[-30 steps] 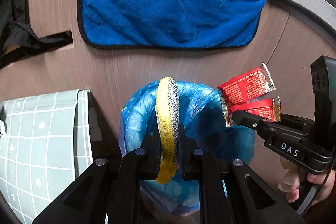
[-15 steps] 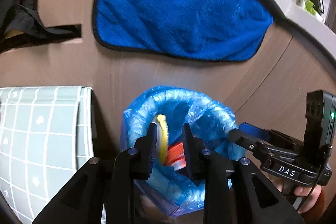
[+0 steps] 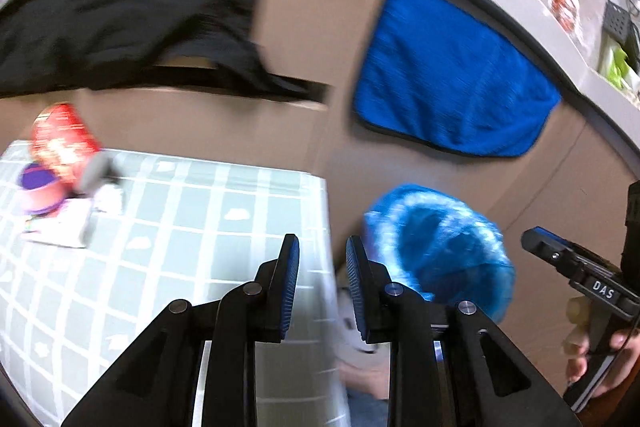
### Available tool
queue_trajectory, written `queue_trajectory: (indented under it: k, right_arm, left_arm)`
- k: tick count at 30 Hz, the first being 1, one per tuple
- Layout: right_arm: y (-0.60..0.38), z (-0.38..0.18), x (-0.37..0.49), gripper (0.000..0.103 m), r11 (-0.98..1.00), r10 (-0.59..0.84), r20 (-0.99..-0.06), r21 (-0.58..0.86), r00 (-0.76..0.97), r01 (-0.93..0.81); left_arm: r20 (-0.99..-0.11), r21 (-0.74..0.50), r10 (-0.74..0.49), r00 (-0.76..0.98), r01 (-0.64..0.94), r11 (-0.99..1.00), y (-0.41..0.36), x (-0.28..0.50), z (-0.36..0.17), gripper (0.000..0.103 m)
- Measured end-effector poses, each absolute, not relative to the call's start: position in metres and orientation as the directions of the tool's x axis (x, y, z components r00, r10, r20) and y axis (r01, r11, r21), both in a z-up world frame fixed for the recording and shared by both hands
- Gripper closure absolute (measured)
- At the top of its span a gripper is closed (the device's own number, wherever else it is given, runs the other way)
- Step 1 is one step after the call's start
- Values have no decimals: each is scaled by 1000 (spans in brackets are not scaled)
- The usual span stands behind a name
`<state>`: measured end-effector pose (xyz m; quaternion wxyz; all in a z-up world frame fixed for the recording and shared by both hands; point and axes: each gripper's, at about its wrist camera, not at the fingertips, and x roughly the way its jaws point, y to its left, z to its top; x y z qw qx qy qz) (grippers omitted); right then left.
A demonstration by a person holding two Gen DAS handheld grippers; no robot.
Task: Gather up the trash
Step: 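Move both tools back over the remaining trash on the table, then grasp the red paper cup with the right tool while the left tool grasps the white tissue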
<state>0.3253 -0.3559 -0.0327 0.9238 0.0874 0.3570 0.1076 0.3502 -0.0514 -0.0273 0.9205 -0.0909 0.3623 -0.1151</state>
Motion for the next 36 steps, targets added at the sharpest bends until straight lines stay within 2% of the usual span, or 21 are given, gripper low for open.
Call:
queue_trajectory:
  k: [4,8,12,14,16,19,22,29,34,36]
  right_arm:
    - [-309,-19,326,56,952,306,-635,206,709,-226]
    - [-237,-5,327,49,928,333,-644,95,689,-360]
    - [-168,2,332,49,893,341,-647,-5,682,-451]
    - [-140,4,338,49,864,381,-653,1,654,-503]
    - [-104,5,349,49,799,486,-660,70,573,-597]
    - [-58,6,369,49,746,559,-663,139,498,-652]
    - [-7,3,393,49,710,585,-656,131,477,-691]
    - [76,-20,448,49,696,494,-708,-27,505,-718]
    - [96,-48,477,46,663,471,-770,-13,431,-749]
    - [89,-51,475,47,661,487,-758,-5,434,-751]
  left_arm:
    - [-627,-213,-195,754,75,974,3,333,-19,77]
    - [-625,-186,-99,775,-24,982,66,319,-17,77]
    - [-619,-200,-25,785,-127,972,136,304,-18,77]
    - [-612,-206,7,791,-168,964,163,298,-17,77]
    - [-604,-224,32,796,-208,952,195,290,-17,77]
    - [-601,-253,41,799,-239,938,226,281,-22,75]
    - [-607,-274,35,794,-251,929,249,276,-32,74]
    - [-656,-276,18,755,-263,925,285,277,-60,74]
    - [-662,-297,-11,749,-249,922,293,286,-65,72]
    - [-661,-311,-27,750,-240,920,292,293,-65,71]
